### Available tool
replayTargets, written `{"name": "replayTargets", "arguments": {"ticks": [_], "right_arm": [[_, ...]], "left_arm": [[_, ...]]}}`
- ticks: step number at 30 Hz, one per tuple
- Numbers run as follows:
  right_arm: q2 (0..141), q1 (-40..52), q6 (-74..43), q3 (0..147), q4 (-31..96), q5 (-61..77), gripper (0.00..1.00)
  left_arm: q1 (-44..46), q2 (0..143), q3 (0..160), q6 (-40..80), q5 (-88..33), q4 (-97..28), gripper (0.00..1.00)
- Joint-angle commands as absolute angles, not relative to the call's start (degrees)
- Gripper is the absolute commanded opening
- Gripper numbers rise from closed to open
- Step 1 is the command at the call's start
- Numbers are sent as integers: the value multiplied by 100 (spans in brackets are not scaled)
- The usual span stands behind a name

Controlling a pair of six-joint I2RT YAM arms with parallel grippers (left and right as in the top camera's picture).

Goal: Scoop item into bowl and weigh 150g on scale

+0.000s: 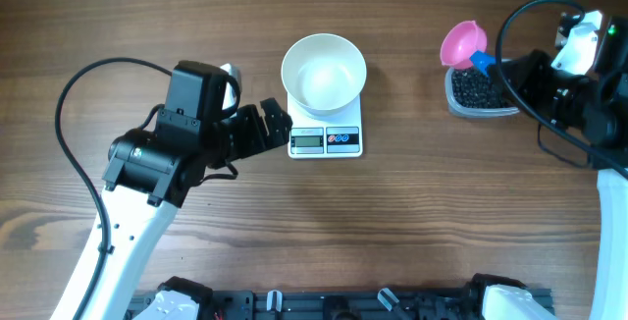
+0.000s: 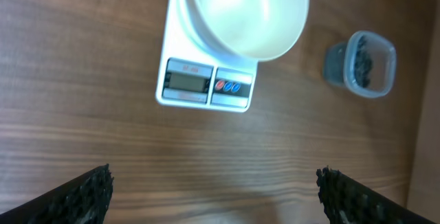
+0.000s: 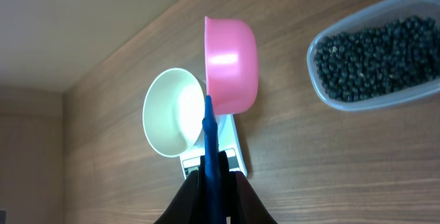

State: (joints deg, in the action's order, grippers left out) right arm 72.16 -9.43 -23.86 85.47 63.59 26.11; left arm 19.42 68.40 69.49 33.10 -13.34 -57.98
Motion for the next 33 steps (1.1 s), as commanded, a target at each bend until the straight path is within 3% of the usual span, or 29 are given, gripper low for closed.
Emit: {"name": "replayTargets", "arguments": {"ticks": [1, 7, 8, 11, 20, 33], "right_arm": [[7212, -952, -2268, 8689, 6488, 2484, 4], [7214, -950, -2270, 8689, 6617, 2486, 4], [7214, -952, -2268, 8689, 6683, 2486, 4], [7214, -952, -2248, 8689, 6825, 2484, 4], [7214, -952, -2255, 8689, 6678, 2451, 4], [7216, -952, -2246, 8689, 6584, 2368, 4]], "left_arm": [[1911, 6781, 6976, 3177, -1396, -5970, 100], [1922, 6788, 6967, 3173, -1516, -6263, 97], [1927, 6788, 6965, 3173, -1518, -6265, 87], [1927, 6788, 6967, 3173, -1562, -6248, 4], [2510, 6770, 7620, 2622, -1815, -6235, 4], [4209, 7915, 7690, 2781, -333, -6154, 4]]}}
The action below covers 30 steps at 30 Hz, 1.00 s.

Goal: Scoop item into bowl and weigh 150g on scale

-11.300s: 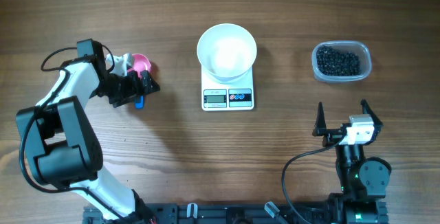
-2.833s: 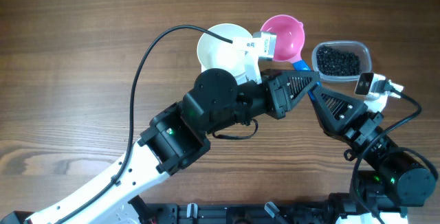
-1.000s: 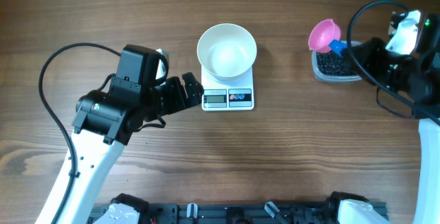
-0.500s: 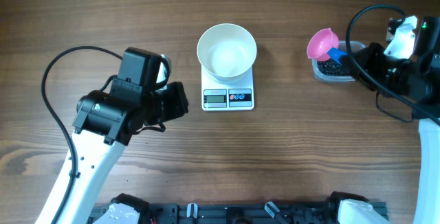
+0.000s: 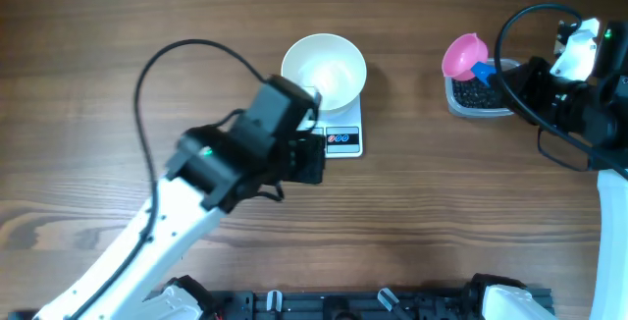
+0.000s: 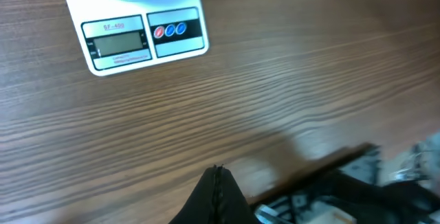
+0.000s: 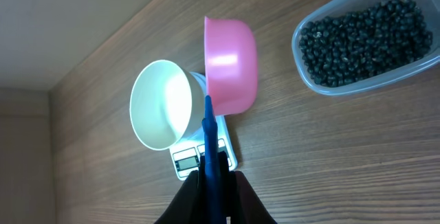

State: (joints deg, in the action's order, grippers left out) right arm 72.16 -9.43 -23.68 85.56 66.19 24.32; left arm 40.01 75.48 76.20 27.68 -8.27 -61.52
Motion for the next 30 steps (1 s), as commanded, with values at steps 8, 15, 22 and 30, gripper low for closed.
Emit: {"name": "replayTargets", "arguments": {"ticks": [8, 15, 22, 30], "right_arm": [[7216, -952, -2246, 8689, 6630, 2370, 4], [7216, -952, -2252, 8689, 6613, 2156, 4], [7218, -952, -2246, 8689, 6549, 2156, 4], [7218, -952, -2115, 8689, 6563, 2134, 4]], "left_arm": [[4108, 7308, 7690, 2875, 176, -7065, 4], [4060, 6453, 7682, 3092, 373, -7052, 4], [4075, 7166, 7030, 3092, 215, -5922, 4], [4077, 8547, 6836, 3089, -158, -5142, 4]]}}
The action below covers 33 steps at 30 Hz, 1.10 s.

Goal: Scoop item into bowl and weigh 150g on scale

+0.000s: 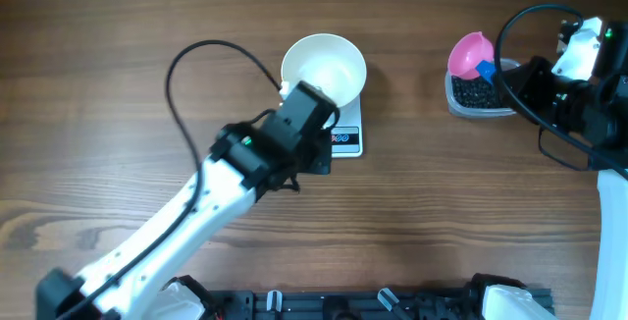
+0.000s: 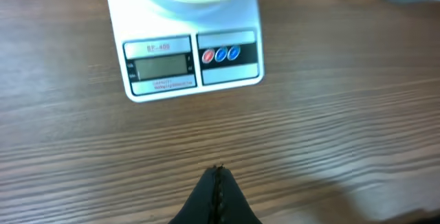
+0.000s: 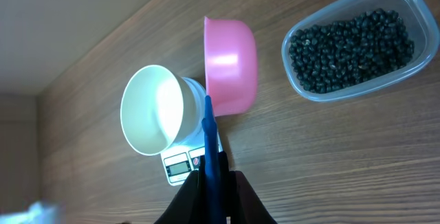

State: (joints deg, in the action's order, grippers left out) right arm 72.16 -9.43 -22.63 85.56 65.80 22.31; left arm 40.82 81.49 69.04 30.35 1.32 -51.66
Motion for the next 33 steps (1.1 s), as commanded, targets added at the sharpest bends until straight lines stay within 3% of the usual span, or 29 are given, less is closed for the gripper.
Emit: {"name": "replayTargets", "arguments": {"ticks": [1, 9, 17, 24, 29, 33], "right_arm": [[7218, -952, -2110, 8689, 6563, 2134, 5], [7218, -952, -2104, 8689, 6565, 2134, 4], [7218, -952, -2102, 8689, 6560, 2132, 4], [7218, -952, -2102, 8689, 6558, 1881, 4], [7218, -952, -2106, 8689, 6521, 1883, 4], [7218, -952, -2095, 8689, 6571, 1881, 4]], "left_arm": [[4088, 8729, 6836, 3089, -276, -5140, 4], [4211, 9421, 6836, 3041, -231, -4928, 4], [4316, 8464, 6635, 2574, -185, -5601, 4], [4340, 7341, 5369, 2615, -167, -4431, 4], [4324, 7487, 5345, 3046, -163, -3111, 4], [4324, 7813, 5345, 3046, 16, -2768, 4]]}}
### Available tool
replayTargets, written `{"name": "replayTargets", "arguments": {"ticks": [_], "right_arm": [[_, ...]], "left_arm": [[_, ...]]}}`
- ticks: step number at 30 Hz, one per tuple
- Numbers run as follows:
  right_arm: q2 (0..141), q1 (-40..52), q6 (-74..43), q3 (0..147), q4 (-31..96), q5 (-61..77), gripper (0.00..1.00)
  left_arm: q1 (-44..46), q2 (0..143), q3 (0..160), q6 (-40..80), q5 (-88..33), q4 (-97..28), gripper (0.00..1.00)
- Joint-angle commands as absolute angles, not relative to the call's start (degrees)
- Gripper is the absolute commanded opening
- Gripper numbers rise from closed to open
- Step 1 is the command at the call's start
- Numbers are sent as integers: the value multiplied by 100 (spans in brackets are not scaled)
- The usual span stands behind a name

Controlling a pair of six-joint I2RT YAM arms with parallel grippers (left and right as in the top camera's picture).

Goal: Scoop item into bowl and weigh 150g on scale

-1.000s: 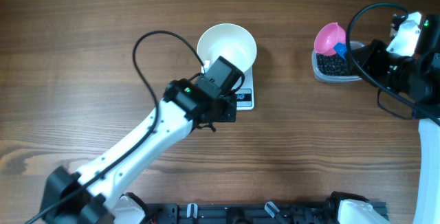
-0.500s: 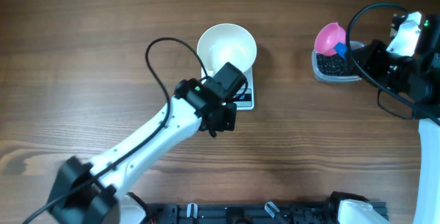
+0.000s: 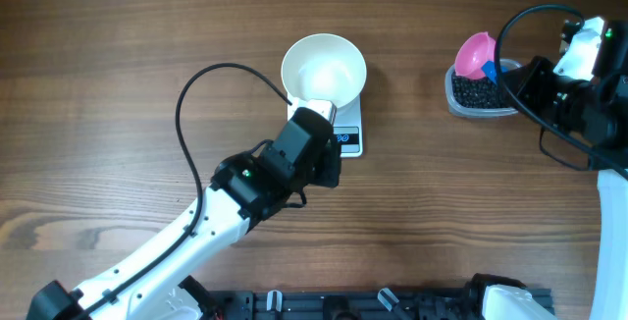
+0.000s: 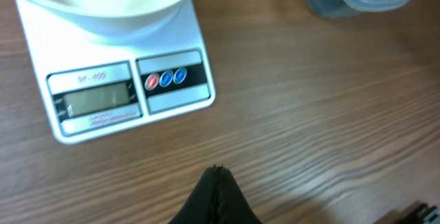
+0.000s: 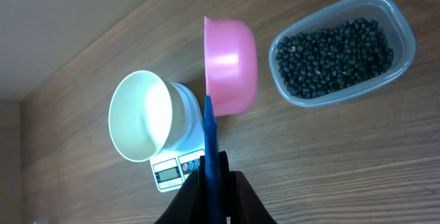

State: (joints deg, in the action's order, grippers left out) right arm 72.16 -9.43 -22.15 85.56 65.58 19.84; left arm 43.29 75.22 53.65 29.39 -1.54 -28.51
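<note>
An empty white bowl (image 3: 324, 70) stands on a white digital scale (image 3: 343, 141), whose display and buttons show in the left wrist view (image 4: 124, 97). My left gripper (image 4: 218, 170) is shut and empty, just in front of the scale's buttons. My right gripper (image 5: 212, 172) is shut on the blue handle of a pink scoop (image 5: 230, 64), held over the left end of a clear tub of dark beans (image 3: 481, 92). The scoop (image 3: 475, 55) is tipped on its side; its inside is hidden.
The wooden table (image 3: 442, 212) carries nothing else near the scale. Black cables loop from both arms. A dark rail runs along the table's front edge (image 3: 343, 305).
My left gripper has shifted right along the scale's front, from facing the display to facing the buttons. My right gripper has carried the scoop a little right, closer over the bean tub.
First my left gripper was open, left of the scale, and my right held the scoop left of the tub. Then the left was shut in front of the scale, then nearer its display, now at its buttons. The scoop has crept steadily toward the tub.
</note>
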Motion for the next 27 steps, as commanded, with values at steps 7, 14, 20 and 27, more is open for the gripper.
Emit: {"name": "replayTargets", "arguments": {"ticks": [7, 14, 20, 27], "right_arm": [[7218, -952, -2095, 8689, 6571, 1883, 4], [7218, -952, -2099, 8689, 6584, 1883, 4], [7218, -952, -2102, 8689, 6604, 1883, 4], [7218, -952, -2108, 8689, 6692, 1885, 4]], "left_arm": [[4324, 8611, 5345, 3050, 316, -2582, 4], [4324, 9021, 5345, 3044, 633, -2200, 4], [4324, 9474, 5345, 3046, 764, -1756, 4], [4274, 9647, 5345, 3048, 1396, -1343, 4]]}}
